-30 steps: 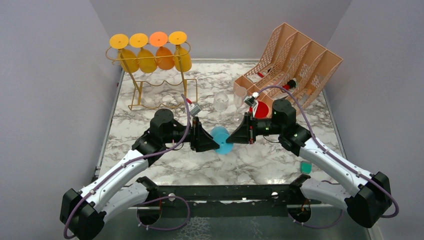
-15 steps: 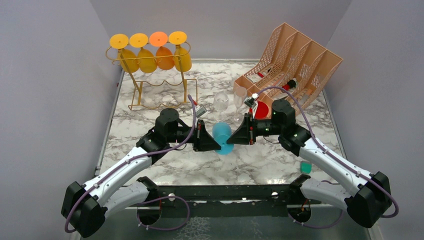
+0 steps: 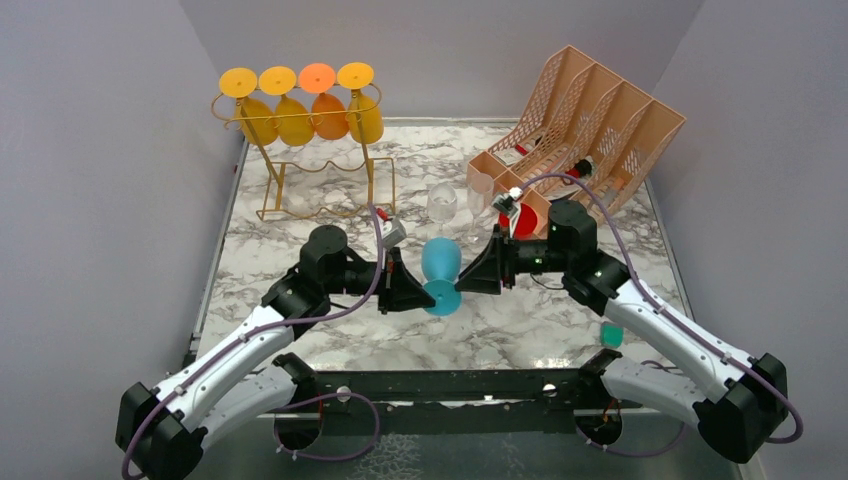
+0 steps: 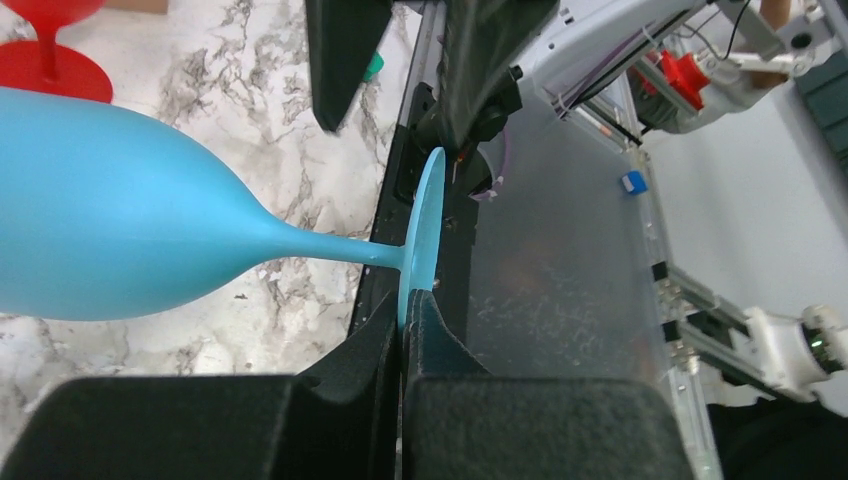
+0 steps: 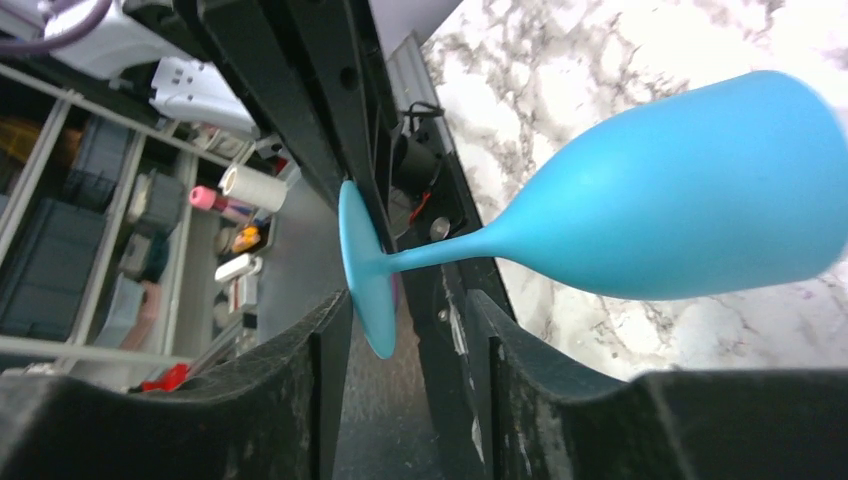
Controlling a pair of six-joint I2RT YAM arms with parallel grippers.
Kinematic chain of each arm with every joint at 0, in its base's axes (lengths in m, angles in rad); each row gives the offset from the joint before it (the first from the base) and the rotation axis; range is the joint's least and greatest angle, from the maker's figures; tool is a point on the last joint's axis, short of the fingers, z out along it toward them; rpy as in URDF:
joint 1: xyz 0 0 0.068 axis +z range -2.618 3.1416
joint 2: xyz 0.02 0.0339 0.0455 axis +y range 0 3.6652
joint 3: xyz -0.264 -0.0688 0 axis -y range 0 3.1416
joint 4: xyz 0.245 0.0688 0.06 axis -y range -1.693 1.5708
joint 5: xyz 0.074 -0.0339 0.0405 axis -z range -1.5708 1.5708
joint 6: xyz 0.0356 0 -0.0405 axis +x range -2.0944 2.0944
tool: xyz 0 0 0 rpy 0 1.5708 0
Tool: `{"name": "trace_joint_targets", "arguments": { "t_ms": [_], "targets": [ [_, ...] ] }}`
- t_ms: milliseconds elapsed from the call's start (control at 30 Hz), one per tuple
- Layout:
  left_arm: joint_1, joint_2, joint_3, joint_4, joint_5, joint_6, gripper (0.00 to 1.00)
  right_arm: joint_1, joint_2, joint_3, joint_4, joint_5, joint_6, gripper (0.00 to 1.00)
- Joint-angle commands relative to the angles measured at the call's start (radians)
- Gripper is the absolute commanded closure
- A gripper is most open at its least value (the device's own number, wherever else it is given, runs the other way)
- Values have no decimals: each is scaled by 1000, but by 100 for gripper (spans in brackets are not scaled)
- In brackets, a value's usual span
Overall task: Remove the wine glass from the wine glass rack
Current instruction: Place the wine glass at the center of the board.
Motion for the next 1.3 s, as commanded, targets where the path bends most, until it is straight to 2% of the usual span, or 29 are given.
{"name": "trace_joint_targets", "arguments": {
  "t_ms": [0,167,267,400,600,700,800,1100,1200,1267],
  "targets": [
    [-4,-92,-59,10,57,187,100,7,-73,77,-69,248,-61,47],
    [-5,-224,-145,28,104,423,100,6,-112,132,-205,593,-87,36],
    [-4,-295,-191,72,104,510,100,5,-89,173,-278,667,-85,33],
    [-4,-324,-248,133,103,536,100,0,-34,216,-309,540,-92,31],
    [-4,-304,-259,117,162,585,100,-19,108,301,-341,198,-134,30],
    [-4,-323,-261,117,163,590,100,-19,158,326,-352,144,-154,30],
    [-4,-342,-262,119,175,578,100,-18,198,353,-388,160,-168,30],
    [-4,-364,-247,90,195,574,100,-18,257,403,-393,83,-204,30],
    [-4,-364,-239,74,192,582,100,-18,280,415,-391,-34,-223,31],
    [-4,-362,-231,56,193,593,100,-18,310,422,-398,-153,-228,35]
  ]
}}
